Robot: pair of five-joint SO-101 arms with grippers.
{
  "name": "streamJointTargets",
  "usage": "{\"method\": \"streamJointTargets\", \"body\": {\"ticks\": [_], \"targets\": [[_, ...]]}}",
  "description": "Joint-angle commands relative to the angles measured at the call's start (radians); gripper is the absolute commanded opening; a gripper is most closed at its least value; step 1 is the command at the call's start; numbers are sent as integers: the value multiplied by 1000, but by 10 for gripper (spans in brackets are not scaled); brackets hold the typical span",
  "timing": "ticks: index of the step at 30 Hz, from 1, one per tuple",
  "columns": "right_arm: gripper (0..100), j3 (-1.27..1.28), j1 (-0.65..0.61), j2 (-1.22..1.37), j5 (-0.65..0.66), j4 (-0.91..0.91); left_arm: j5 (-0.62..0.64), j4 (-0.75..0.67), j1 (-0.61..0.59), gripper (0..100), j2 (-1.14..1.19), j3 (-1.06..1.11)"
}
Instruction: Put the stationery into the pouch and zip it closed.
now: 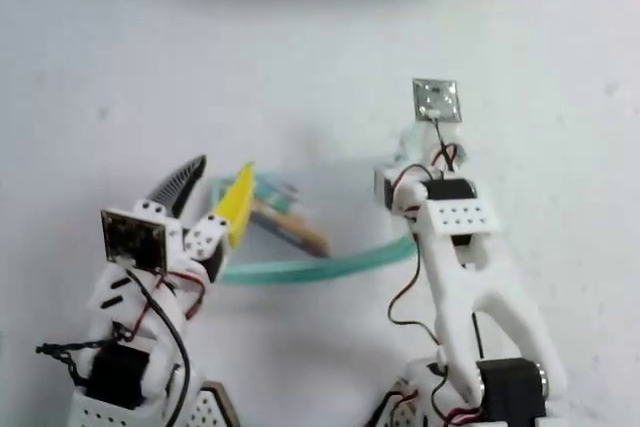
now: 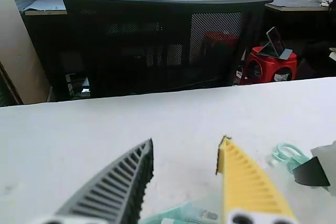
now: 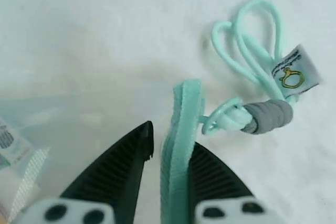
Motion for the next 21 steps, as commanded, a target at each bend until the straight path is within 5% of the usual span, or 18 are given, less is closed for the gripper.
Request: {"method": "streamJointTargets", "body": {"ticks": [1,8,15,21], "targets": [[16,-34,-31,-22,-6,-7,9,-25,-5,214,-8,-2],[33,21,-42,-24,-6,-8,5,-31,-4,214,-8,12],[396,48,-54,-24,3,-8,5,-31,-2,214,-8,12],[330,49,-50,-25,3,-1,5,-29,-2,214,-7,14]]}}
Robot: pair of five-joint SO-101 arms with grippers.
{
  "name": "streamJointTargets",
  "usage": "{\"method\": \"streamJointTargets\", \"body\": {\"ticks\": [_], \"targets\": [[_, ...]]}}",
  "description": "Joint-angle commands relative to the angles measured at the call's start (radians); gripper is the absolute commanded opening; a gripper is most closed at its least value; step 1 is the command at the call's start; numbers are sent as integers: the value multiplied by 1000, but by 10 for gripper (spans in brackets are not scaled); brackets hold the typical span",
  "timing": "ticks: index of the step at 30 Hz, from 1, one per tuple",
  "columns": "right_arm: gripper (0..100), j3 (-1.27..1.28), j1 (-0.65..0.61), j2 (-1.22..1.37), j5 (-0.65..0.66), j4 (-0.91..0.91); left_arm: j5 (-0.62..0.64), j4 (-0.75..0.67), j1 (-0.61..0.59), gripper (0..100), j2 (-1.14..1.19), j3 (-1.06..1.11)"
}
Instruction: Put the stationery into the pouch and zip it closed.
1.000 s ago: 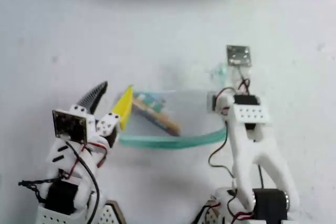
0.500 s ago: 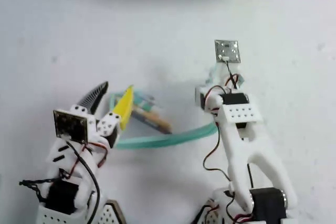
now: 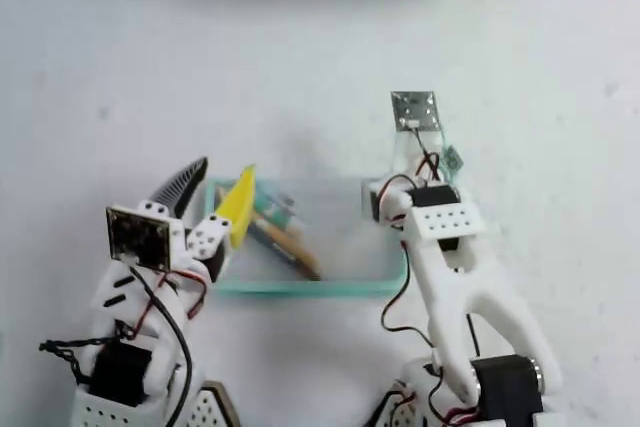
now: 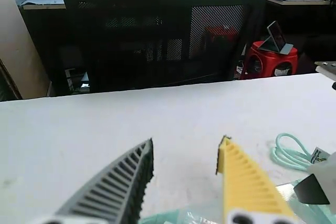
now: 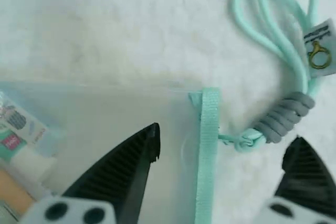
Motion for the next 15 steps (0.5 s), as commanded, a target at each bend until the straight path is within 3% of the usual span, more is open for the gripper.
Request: {"method": "streamJointTargets", "body": {"ticks": [1,6,10,13,15], "targets": [[320,-8,-5,-27,0,-2,3,-28,-2,214,-7,-6],[254,20,30,-36,0,-7,-63,-2,-2,205,-7,-9],[0,15,84,-36,0,-16,-101,57,44,146,-7,-14],[73,17,122,-36,0,-31,-155,68,42,80,-7,-15],[50,15,145,-38,0,-33,-180,80,12,24,-7,-25]]}}
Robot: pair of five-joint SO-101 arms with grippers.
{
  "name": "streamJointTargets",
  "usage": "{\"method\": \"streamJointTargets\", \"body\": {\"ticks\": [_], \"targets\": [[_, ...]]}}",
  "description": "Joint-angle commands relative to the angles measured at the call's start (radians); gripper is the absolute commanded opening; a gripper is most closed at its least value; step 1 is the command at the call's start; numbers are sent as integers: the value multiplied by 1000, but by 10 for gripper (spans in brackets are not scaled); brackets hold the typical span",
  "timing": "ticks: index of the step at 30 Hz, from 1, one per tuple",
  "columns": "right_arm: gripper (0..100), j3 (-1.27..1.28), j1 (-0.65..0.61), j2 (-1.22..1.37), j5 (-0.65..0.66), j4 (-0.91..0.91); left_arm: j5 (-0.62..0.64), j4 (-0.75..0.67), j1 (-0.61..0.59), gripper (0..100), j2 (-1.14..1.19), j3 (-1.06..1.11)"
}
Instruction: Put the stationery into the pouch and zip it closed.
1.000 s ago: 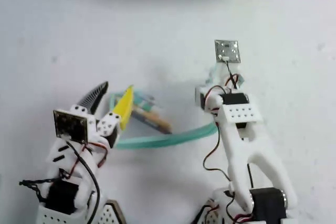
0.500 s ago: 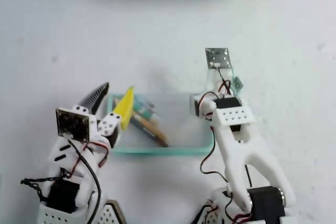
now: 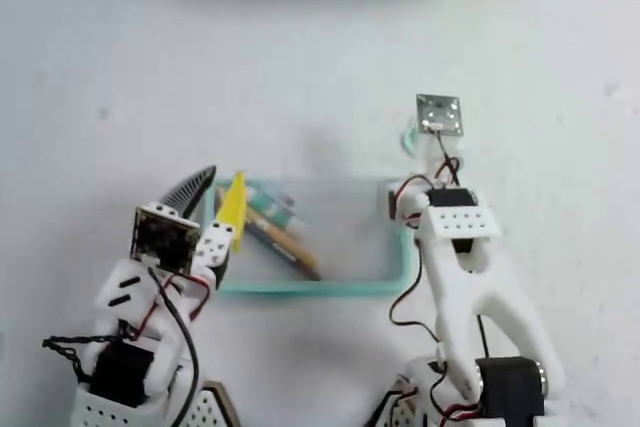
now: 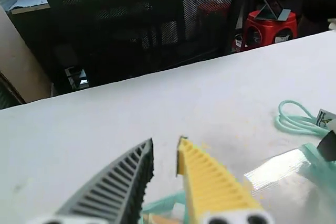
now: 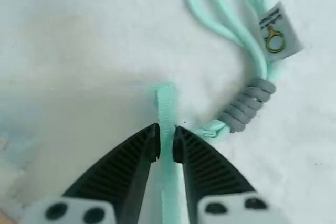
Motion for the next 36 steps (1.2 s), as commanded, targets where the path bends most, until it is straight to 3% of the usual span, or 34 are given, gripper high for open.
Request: {"method": "streamJointTargets", "body": {"ticks": [1,4,7,11,18,23,28,36], "targets": [[29,-15,45,-38,0,-18,-57,43,-33,19,-7,-51],[20,-63,51,-38,0,47,-77,155,-62,22,-7,-167],[23,-186,44,-38,2,222,-189,245,-74,22,2,-282],[23,-400,42,-38,86,449,-281,342,-110,22,173,-434],[23,-743,44,-38,126,759,-226,532,-223,23,657,-842],[23,-987,42,-38,126,949,-172,678,-245,23,837,-1007],[23,-1148,42,-39,124,1030,-166,695,-239,23,783,-1022],[23,-1059,42,-174,124,1029,-164,733,-245,24,438,-945]]}}
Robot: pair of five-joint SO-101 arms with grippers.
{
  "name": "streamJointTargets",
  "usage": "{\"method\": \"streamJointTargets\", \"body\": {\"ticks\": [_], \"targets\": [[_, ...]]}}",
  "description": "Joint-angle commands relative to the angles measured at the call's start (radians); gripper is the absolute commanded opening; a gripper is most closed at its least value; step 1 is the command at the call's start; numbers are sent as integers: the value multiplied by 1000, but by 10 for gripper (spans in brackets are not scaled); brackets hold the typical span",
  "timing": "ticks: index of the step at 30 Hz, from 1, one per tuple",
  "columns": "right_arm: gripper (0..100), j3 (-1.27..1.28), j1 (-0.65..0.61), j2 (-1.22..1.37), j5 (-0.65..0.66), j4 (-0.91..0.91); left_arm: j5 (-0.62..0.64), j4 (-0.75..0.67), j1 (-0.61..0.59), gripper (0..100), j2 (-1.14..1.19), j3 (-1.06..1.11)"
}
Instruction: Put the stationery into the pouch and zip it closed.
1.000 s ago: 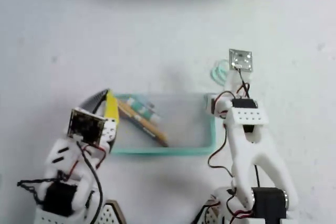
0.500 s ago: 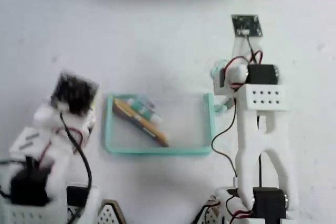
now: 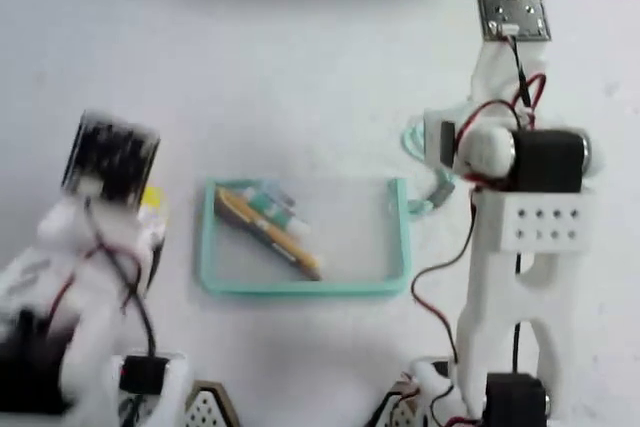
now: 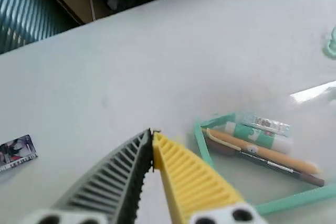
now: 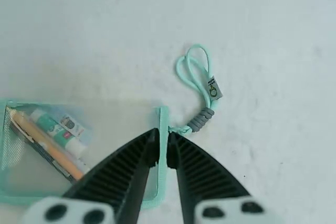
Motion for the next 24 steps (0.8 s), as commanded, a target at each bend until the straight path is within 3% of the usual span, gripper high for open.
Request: {"method": "streamJointTargets", "body": {"ticks": [1,5,10,17,24], "targets": [[23,-2,2,-105,11,22,11,15,-10,24,-222,54],[23,5,-2,-249,11,22,11,-34,-10,36,-328,180],[27,43,-104,-446,11,22,12,-57,-10,113,-414,258],[28,262,-286,-766,12,-13,58,-49,-10,118,-618,265],[28,520,-305,-1079,21,-157,52,-49,-104,120,-631,316]]}}
